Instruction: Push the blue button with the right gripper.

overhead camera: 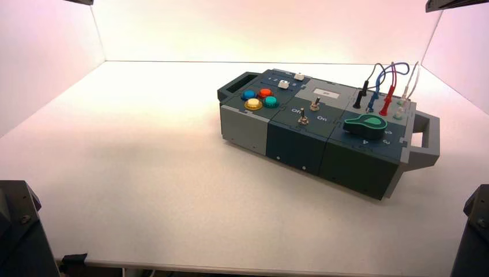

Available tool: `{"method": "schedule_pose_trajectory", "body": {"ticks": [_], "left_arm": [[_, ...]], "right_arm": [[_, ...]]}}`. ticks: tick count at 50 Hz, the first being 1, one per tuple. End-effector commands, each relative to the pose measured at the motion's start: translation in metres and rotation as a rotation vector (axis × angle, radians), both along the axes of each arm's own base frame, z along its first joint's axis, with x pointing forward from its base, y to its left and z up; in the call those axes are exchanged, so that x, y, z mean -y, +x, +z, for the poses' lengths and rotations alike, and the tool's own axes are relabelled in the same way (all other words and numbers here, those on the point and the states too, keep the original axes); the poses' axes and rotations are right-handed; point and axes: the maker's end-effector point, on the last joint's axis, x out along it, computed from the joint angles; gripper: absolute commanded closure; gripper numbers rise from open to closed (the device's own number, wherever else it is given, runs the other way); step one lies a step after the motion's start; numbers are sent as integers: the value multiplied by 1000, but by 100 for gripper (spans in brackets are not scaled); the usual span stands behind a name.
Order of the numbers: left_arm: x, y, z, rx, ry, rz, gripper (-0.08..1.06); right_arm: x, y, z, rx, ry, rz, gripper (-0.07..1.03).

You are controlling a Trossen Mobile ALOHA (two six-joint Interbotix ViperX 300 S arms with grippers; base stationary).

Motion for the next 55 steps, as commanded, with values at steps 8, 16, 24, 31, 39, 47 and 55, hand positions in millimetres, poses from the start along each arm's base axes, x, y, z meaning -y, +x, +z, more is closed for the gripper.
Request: {"method": "schedule_pose_trajectory", "body": {"ticks": [8, 16, 24, 31, 39, 47, 55], "left_arm": [[-1, 5, 7, 22, 4, 2, 101], [-1, 4, 7, 20, 3, 3, 101], [-1, 4, 8, 25, 2, 2, 101], [-1, 4, 9, 29, 0, 4, 101], [-1, 4, 11, 34, 0, 4, 101], [-1, 4, 13, 42, 0, 3, 101], [-1, 4, 13, 40, -1, 4, 101]], "right_arm": [[-6, 4, 8, 10, 11, 20, 98], [-13, 4, 4, -3, 9, 47, 98], [-26, 2, -1, -32, 2, 106, 98], [-49, -2, -12, -89, -17, 204, 98], [-73, -4, -21, -171, -43, 301, 98], [-99, 1, -30, -262, -66, 369, 98], [-123, 19, -27, -289, -75, 403, 98]]}}
